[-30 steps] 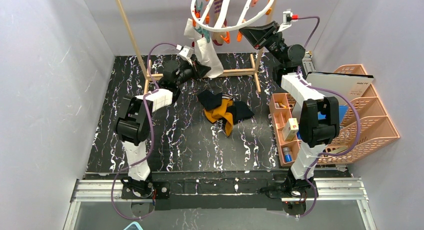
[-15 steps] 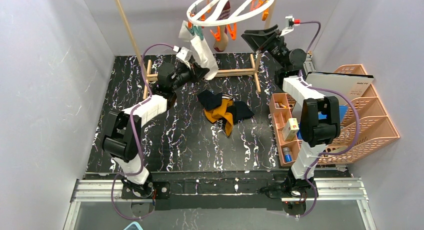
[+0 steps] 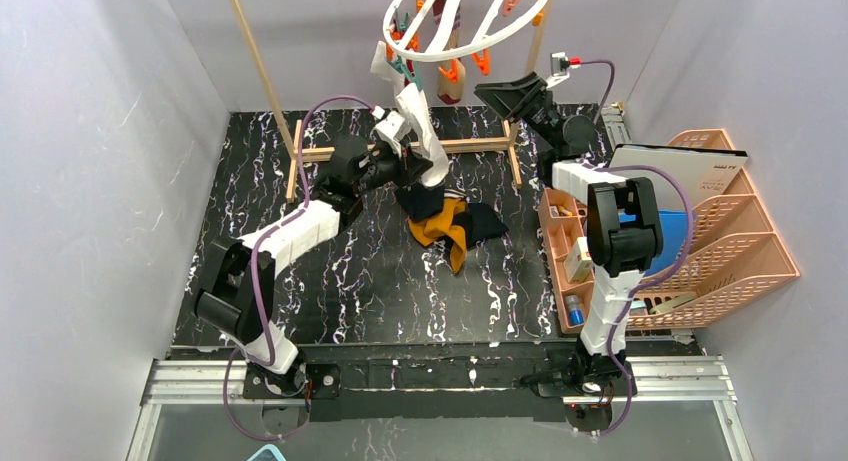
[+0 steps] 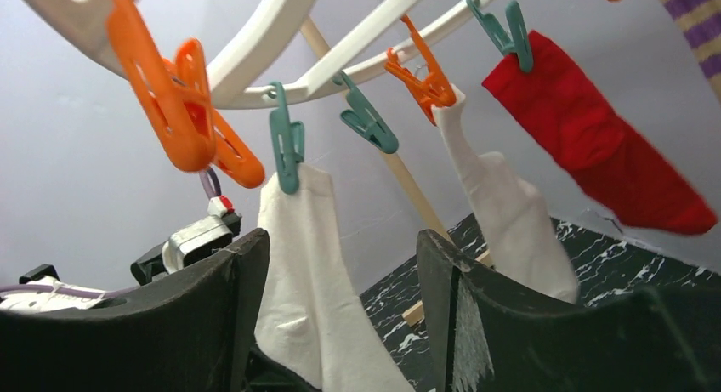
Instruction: Remove the socks clipped to the hanger
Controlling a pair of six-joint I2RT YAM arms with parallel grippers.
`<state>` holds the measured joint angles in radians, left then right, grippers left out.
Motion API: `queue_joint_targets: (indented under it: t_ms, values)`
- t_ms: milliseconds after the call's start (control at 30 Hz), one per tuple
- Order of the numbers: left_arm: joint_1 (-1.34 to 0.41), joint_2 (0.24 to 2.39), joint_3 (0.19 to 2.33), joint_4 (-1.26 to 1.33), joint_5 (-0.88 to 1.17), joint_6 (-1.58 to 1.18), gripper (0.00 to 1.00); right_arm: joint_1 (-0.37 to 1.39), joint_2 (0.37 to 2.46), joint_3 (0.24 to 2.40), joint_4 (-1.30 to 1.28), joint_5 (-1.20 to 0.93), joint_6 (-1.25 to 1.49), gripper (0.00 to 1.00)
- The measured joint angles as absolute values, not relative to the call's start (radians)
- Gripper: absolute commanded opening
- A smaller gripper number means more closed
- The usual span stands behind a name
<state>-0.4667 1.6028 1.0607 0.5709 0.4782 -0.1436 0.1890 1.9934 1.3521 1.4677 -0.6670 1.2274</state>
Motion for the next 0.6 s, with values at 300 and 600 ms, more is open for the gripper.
queue_joint_targets:
  t_ms: [300, 600]
  values:
    - [-0.503, 1.523, 1.024, 0.518, 0.471, -0.124, 0.0, 0.246, 2.044, 1.434, 1.483, -0.669, 1.253, 0.72]
    - [-0.535, 1.471, 1.004, 0.492, 0.435, -0.111, 0.0, 0.29, 2.022, 1.391, 1.455, -0.637, 1.174, 0.72]
